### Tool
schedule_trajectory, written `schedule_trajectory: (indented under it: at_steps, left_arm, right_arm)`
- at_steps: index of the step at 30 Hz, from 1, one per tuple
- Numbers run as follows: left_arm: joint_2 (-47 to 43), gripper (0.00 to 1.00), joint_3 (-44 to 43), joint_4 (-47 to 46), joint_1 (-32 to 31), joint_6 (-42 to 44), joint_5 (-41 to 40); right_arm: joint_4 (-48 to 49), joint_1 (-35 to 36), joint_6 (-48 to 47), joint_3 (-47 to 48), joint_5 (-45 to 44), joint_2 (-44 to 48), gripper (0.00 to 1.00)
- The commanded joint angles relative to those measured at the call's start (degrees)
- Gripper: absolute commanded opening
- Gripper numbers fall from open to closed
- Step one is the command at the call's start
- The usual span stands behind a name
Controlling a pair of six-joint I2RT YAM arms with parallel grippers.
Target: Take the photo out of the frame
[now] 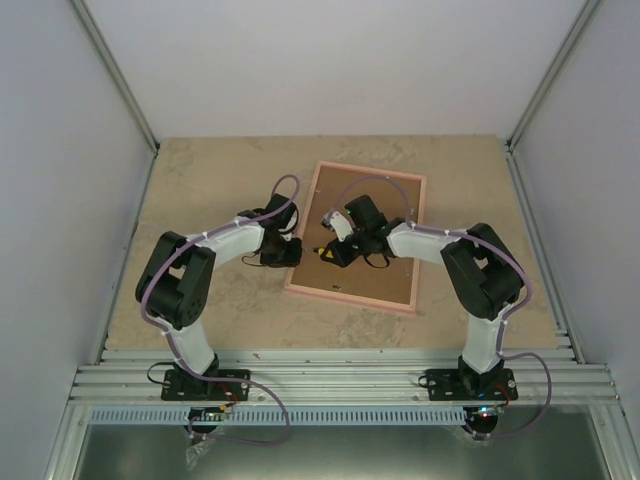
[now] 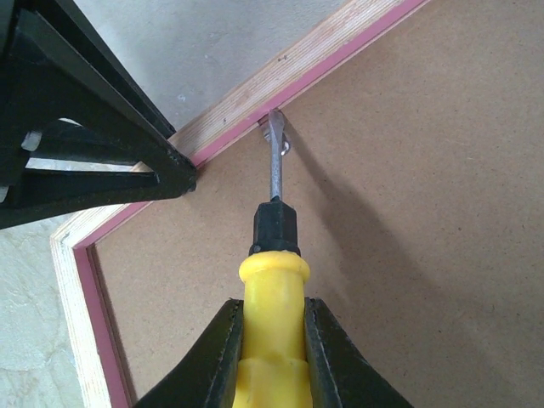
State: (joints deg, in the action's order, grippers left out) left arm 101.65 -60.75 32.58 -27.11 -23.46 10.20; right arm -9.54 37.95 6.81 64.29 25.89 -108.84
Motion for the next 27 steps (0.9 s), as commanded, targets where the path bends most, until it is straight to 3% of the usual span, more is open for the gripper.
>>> schedule_trajectory:
  at_steps: [1,16,24,27]
  left_arm:
    - [0.57,0.06,1.55,2.58,-0.19,-2.39,-1.00]
    - [-0.28,0.04,2.57,2.02,-0.19,-2.81,-1.51]
    - [-0.72,0.04,3.03,1.97,-0.20,-3.25,-1.77]
    - [-1.11,0.04,3.05,1.97,-0.22,-3.65,-1.68]
  right_arm:
    - [-7.10,1.18,-3.43,1.29,6.19,-2.08,0.00]
    - [-14.33,1.16,-6.46,3.10,6.23,-2.93,0.01]
    - [-16.58,1.16,-7.00,2.34,-0.59,-1.77,0.00]
    - [-15.54,1.16,-2.52,1.37,-4.13,-0.79,0.01]
